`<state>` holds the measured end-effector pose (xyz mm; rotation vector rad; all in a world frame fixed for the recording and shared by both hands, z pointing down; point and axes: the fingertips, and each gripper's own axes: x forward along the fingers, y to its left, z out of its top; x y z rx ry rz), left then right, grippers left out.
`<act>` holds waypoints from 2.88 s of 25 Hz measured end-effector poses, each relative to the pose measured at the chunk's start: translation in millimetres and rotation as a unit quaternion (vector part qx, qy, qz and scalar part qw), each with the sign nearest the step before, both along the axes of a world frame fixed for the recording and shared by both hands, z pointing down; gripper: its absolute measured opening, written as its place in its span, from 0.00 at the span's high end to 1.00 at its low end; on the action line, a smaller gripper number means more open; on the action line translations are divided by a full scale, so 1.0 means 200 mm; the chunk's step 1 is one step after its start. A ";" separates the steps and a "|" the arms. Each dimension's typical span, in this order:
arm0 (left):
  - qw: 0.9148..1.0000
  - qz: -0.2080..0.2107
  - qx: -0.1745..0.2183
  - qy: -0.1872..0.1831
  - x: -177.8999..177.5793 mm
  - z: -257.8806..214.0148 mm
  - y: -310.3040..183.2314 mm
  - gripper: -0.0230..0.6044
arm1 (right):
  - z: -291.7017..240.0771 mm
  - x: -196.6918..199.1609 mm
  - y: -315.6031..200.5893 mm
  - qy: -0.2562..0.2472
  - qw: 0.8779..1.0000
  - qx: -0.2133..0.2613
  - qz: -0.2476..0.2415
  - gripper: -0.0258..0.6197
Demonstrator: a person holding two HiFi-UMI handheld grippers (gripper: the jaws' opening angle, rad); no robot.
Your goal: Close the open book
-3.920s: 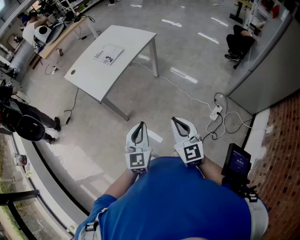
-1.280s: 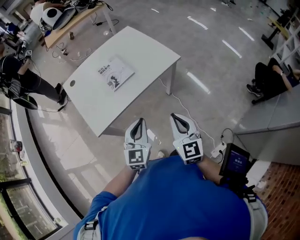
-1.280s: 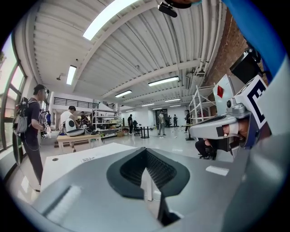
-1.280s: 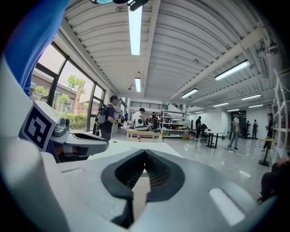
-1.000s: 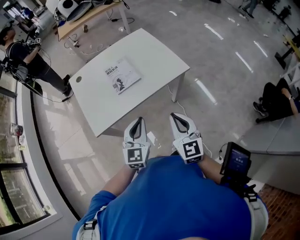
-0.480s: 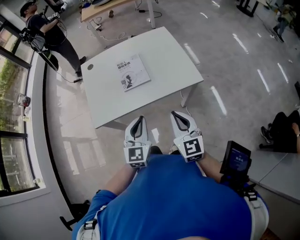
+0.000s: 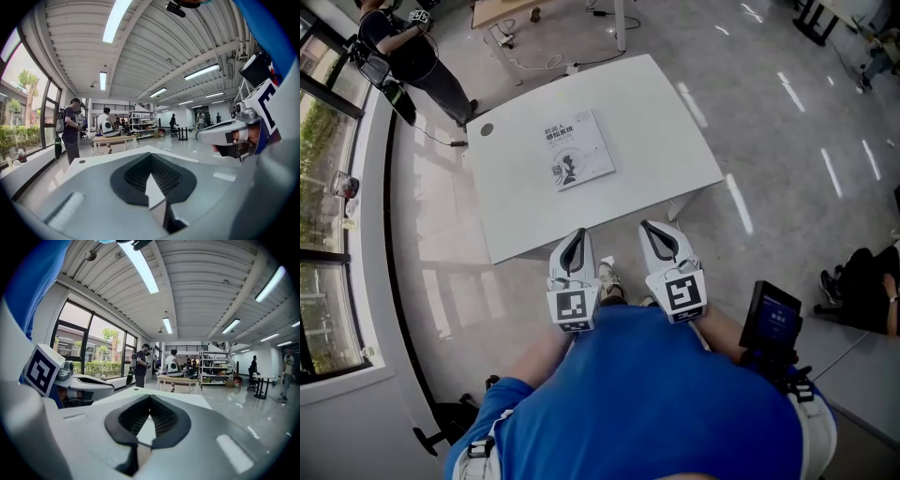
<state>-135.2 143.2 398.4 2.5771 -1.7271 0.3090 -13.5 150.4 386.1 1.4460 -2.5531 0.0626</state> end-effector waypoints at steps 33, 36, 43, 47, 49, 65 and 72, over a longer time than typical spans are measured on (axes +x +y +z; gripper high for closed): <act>0.999 0.004 -0.048 0.002 -0.14 0.06 -0.82 0.95 | -0.01 -0.16 -0.86 0.030 0.999 -0.035 -0.010 0.96; 0.999 -0.002 -0.053 -0.003 -0.10 0.09 -0.88 0.95 | 0.01 -0.13 -0.93 0.027 0.999 -0.038 -0.017 0.96; 0.996 -0.016 -0.083 -0.034 0.05 0.22 -1.04 0.95 | 0.12 0.00 -1.13 0.018 0.998 -0.058 -0.030 0.96; 0.991 -0.019 -0.112 -0.065 0.12 0.35 -1.10 0.95 | 0.20 0.04 -1.19 0.012 0.997 -0.071 -0.038 0.96; 0.989 -0.018 -0.125 -0.076 0.14 0.40 -1.10 0.95 | 0.22 0.04 -1.19 0.013 0.996 -0.078 -0.041 0.96; 0.962 -0.020 -0.214 -0.167 0.32 0.76 -1.21 0.86 | 0.40 0.14 -1.31 0.007 0.990 -0.125 -0.072 0.96; 0.946 -0.022 -0.252 -0.202 0.37 0.89 -1.26 0.66 | 0.47 0.15 -1.36 0.004 0.987 -0.140 -0.083 0.96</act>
